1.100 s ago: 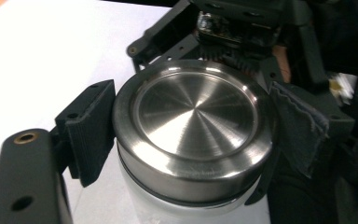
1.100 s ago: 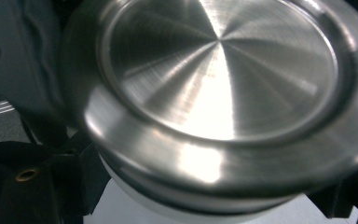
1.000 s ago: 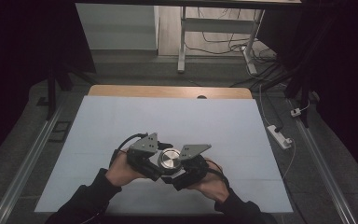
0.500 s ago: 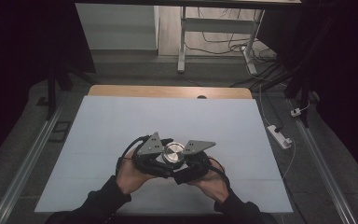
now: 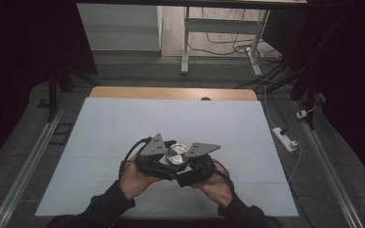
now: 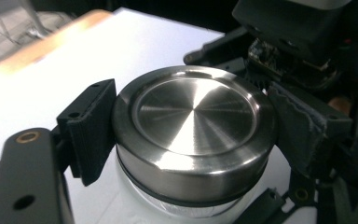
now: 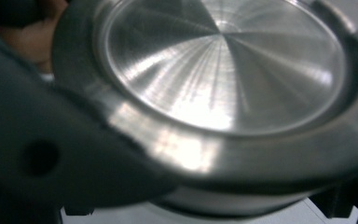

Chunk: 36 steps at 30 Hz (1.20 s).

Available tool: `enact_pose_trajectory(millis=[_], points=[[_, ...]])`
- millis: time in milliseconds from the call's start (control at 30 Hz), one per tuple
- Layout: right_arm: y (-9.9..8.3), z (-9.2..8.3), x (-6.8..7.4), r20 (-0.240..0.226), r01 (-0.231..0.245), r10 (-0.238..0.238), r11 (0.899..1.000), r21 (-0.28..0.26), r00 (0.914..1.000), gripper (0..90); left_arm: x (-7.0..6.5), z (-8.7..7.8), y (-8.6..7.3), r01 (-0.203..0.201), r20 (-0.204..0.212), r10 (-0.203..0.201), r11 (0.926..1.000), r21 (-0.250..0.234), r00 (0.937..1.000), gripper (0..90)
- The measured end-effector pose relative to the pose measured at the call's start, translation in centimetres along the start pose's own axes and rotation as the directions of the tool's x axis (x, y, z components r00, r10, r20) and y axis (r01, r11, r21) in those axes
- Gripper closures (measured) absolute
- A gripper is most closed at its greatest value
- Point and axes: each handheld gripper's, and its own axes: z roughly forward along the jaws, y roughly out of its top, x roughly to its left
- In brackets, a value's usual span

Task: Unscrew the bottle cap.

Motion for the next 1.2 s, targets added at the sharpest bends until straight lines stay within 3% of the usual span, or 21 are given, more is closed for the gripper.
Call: enact_pose_trajectory(millis=[67,133,233,333,367,400,467,533,633,667,733,767,867,900,933,1000,1100,1200], points=[[0.0,0.0,0.0,-0.01,-0.001,0.001,1.0,-0.006,0.9999,15.0,0.4,-0.2,0.1,0.009,0.05,-0.009,0.9999,-0.01,0.9987,15.3],[0.0,-0.1,0.0,-0.019,0.005,-0.005,1.0,-0.014,0.9998,15.0,0.9,-0.6,0.2,-0.004,0.075,0.005,1.0,-0.008,0.9972,9.9],[0.1,-0.2,0.0,-0.035,0.014,-0.015,1.0,-0.015,0.9993,15.0,2.1,-1.4,0.3,-0.03,0.162,0.032,0.9994,-0.015,0.9863,7.5],[0.1,-0.1,0.1,-0.083,0.031,-0.032,0.999,-0.012,0.9961,15.0,3.1,-2.0,0.0,-0.083,0.268,0.082,0.9966,-0.007,0.96,8.9],[0.1,-0.1,0.1,-0.095,0.036,-0.037,0.999,-0.009,0.9948,15.0,3.4,-2.2,-0.2,-0.109,0.335,0.105,0.994,-0.007,0.9364,9.6],[0.1,0.0,0.3,-0.12,0.044,-0.044,0.999,-0.006,0.9918,15.0,3.5,-2.2,-0.3,-0.135,0.361,0.13,0.9908,-0.012,0.9234,10.3],[0.2,0.1,0.6,-0.158,0.071,-0.07,0.997,0.0,0.9849,15.0,3.4,-2.0,-0.5,-0.168,0.384,0.153,0.9858,0.005,0.9105,10.7],[0.2,0.3,1.1,-0.183,0.095,-0.092,0.995,0.008,0.9788,15.0,3.2,-1.8,-0.6,-0.196,0.384,0.173,0.9804,0.022,0.9071,11.3],[0.2,0.6,1.6,-0.201,0.12,-0.115,0.993,0.017,0.9728,15.0,2.8,-1.5,-0.6,-0.233,0.396,0.199,0.9716,0.041,0.8964,14.0],[0.2,0.6,1.7,-0.206,0.126,-0.12,0.992,0.018,0.9712,15.0,2.8,-1.4,-0.6,-0.239,0.396,0.202,0.97,0.045,0.8959,16.0],[0.2,0.6,1.8,-0.211,0.133,-0.126,0.991,0.019,0.9694,15.0,2.8,-1.4,-0.7,-0.226,0.392,0.194,0.9734,0.037,0.8994,19.6],[0.2,0.5,1.8,-0.207,0.131,-0.125,0.991,0.018,0.9703,15.0,2.8,-1.4,-0.7,-0.217,0.382,0.187,0.9756,0.035,0.905,20.1],[0.2,0.5,1.5,-0.18,0.11,-0.105,0.994,0.014,0.9781,15.0,2.6,-1.3,-0.5,-0.185,0.322,0.161,0.9819,0.043,0.933,20.4],[0.2,0.4,1.3,-0.169,0.103,-0.099,0.995,0.013,0.9806,15.0,2.3,-1.1,-0.4,-0.166,0.28,0.147,0.985,0.046,0.9486,20.5],[0.2,0.4,1.2,-0.149,0.085,-0.082,0.996,0.011,0.9854,15.0,2.0,-0.9,-0.3,-0.15,0.244,0.134,0.9875,0.048,0.9605,20.6],[0.2,0.3,0.8,-0.116,0.057,-0.056,0.998,0.005,0.9916,15.0,1.5,-0.6,-0.2,-0.114,0.176,0.106,0.9927,0.04,0.9788,20.6],[0.2,0.1,0.6,-0.066,0.034,-0.034,0.999,-0.001,0.9973,15.0,1.0,-0.4,0.0,-0.064,0.111,0.062,0.9978,0.017,0.9918,20.7],[0.2,0.0,0.5,-0.043,0.024,-0.024,1.0,-0.008,0.9988,15.0,0.7,-0.4,0.1,-0.046,0.078,0.045,0.9989,0.011,0.996,20.7]])
